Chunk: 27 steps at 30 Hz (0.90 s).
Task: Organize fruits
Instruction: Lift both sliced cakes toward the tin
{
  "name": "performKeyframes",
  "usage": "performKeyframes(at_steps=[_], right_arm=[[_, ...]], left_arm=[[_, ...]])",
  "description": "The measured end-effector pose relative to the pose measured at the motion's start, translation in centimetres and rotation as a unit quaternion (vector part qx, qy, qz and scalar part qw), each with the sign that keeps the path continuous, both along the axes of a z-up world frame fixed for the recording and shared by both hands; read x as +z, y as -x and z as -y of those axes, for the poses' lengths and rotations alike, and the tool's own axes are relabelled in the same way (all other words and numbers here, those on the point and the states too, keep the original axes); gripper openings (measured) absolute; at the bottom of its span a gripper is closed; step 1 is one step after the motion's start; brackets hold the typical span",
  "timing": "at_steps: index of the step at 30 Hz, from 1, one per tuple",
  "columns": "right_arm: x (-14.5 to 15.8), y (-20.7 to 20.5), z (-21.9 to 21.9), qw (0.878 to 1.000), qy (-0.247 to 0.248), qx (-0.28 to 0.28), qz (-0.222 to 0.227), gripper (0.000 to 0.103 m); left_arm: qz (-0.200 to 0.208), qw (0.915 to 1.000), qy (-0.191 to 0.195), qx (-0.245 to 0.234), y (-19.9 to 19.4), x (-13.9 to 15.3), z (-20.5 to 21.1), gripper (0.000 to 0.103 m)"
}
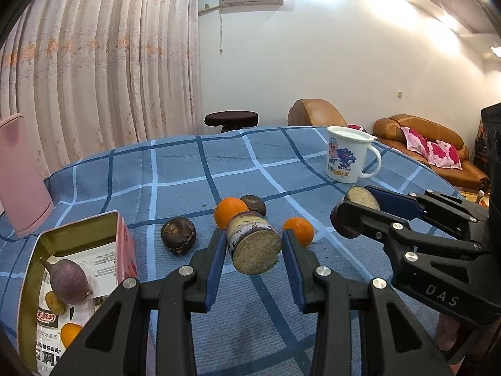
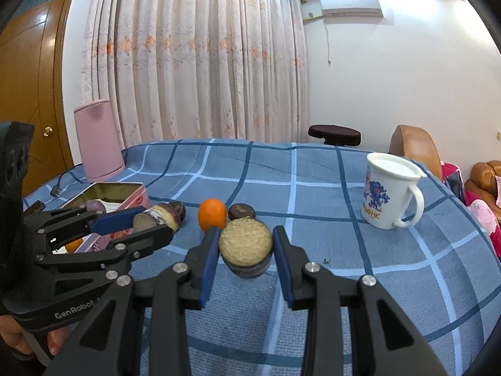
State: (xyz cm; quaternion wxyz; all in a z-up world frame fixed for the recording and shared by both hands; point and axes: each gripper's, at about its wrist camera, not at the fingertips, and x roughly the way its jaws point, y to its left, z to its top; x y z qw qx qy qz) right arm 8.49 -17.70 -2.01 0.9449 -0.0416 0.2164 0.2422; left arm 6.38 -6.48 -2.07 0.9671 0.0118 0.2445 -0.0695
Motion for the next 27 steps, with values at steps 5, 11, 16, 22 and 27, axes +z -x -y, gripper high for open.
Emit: performKeyframes(at_steps=[5, 11, 16, 22, 27], right_arm=[[0.0, 0.1, -0.2, 1.0, 0.004, 0.003, 0.005, 0.037], [-0.1, 0.1, -0.8, 1.0, 0.011, 0.008, 0.007, 0.037], [-0.1, 0.2, -0.9, 1.0, 0.01, 0.009, 0.009, 0.037], [-0.1, 0.2, -1.5, 1.0, 0.012, 0.014, 0.01, 0.037], [-0.1, 0.2, -2.2, 1.0, 0.014, 0.021, 0.01, 0.037]], left_arm=[[0.004, 1.0, 0.003, 0.004, 0.2, 0.1, -0.4, 0.039], [0.005, 0.9999, 0.007, 0.008, 0.4, 0.1, -0.9, 0.039], [0.006, 0.9999, 0.007, 0.011, 0.5, 0.2, -1.3, 0.039], [0.007, 0.9998, 0.009, 0.015, 0.7, 0.2, -1.7, 0.039], [0.007, 0.9998, 0.01, 0.018, 1.0, 0.3, -2.1, 0.039]])
